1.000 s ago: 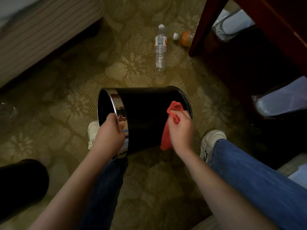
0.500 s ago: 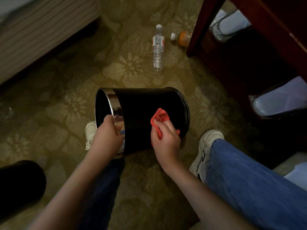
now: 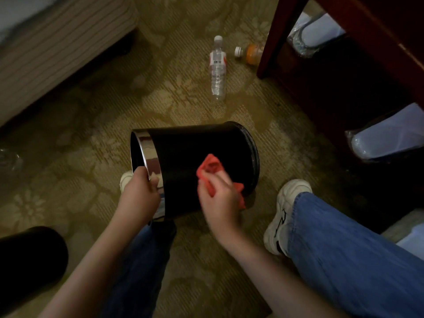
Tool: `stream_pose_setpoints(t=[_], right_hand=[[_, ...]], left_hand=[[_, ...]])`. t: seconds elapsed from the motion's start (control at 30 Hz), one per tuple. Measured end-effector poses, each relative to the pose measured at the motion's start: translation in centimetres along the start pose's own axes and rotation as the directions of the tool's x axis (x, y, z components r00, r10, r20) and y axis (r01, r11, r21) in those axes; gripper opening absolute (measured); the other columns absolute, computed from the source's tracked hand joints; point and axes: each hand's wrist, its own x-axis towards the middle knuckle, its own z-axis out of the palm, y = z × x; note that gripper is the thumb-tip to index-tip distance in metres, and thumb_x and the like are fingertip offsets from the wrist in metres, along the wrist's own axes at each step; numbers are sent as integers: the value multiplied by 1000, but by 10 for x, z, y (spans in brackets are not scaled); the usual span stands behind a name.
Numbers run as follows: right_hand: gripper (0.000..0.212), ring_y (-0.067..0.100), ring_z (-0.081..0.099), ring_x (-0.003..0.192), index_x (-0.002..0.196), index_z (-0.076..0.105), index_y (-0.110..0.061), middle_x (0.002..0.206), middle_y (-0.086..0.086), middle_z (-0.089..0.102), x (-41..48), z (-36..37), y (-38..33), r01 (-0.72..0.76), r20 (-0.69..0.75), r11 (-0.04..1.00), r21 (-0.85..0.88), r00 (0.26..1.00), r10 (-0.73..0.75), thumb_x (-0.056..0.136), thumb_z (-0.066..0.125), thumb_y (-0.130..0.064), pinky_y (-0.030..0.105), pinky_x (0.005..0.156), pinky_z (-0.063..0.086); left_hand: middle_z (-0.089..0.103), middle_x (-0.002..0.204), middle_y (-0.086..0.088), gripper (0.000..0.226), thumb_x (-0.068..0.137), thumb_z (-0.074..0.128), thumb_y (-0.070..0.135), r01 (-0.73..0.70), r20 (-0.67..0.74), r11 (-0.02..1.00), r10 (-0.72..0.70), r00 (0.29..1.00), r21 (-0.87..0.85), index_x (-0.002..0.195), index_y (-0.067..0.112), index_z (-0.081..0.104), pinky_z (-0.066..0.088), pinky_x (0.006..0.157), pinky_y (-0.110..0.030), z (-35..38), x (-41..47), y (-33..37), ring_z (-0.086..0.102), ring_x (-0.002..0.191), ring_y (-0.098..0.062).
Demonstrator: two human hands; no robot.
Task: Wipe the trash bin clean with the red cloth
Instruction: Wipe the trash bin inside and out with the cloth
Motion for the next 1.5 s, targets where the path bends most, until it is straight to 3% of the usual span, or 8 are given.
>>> stream_pose_setpoints(t=[0.13,0.37,0.47,0.6,0.77,1.13,1.3,1.5], right_hand=[[28,13,61,91,108,69,-14,98,-3,63,3,-1,2,94,17,996,-5,995,-93,89,52,-25,28,77,51],[24,24,61,102,108,69,-9,110,6,65,42,-39,59,-235,-215,968,-83,953,213,89,56,-10,28,87,44],[25,20,60,101,108,69,-8,106,4,64,27,-24,31,-139,-169,988,-66,978,126,88,55,-14,23,87,43],[33,20,60,90,107,69,-12,94,0,61,11,5,-14,69,-59,996,-49,996,-71,87,48,-27,49,82,49],[31,17,57,79,111,68,-10,89,0,59,11,3,-12,277,-16,956,-94,960,-279,91,48,-22,35,63,51],[28,22,60,106,117,65,-12,120,8,62,42,-46,71,-307,-237,941,-141,934,269,92,54,-15,19,80,38],[30,15,60,87,115,67,-12,99,1,63,19,-16,12,-60,-154,996,-59,987,50,88,54,-16,35,77,52],[34,12,60,88,117,65,-13,96,-1,60,3,8,-38,206,11,978,29,978,-206,91,47,-25,27,73,50]], left_hand=[[60,103,-21,23,97,44,11,-1,15,1000,1,1000,12,116,-1,50,49,84,-45,-4,0,-2,59,95,-34],[61,98,-21,23,97,44,14,-18,16,1000,17,1000,11,115,0,49,50,83,-50,2,-6,6,61,91,-36],[61,99,-22,23,97,43,12,-27,4,1000,27,1000,3,114,-2,49,50,82,-46,5,-7,12,60,92,-36],[62,98,-20,21,96,45,10,-49,-3,999,49,999,-3,112,-1,50,50,82,-46,9,-7,14,60,92,-35],[61,92,-21,19,96,46,11,-50,-10,999,51,999,9,108,-2,51,50,77,-46,9,-6,11,60,86,-36],[56,85,-13,16,96,44,12,-105,6,994,105,994,-12,104,-2,48,49,76,-43,13,-16,22,56,82,-32],[47,73,-1,6,96,44,13,-110,-29,994,109,994,-19,96,7,43,45,68,-36,20,-17,29,52,74,-25],[47,68,-4,13,95,47,13,-125,-44,991,123,991,-49,90,1,45,43,63,-39,18,-15,23,55,73,-32]])
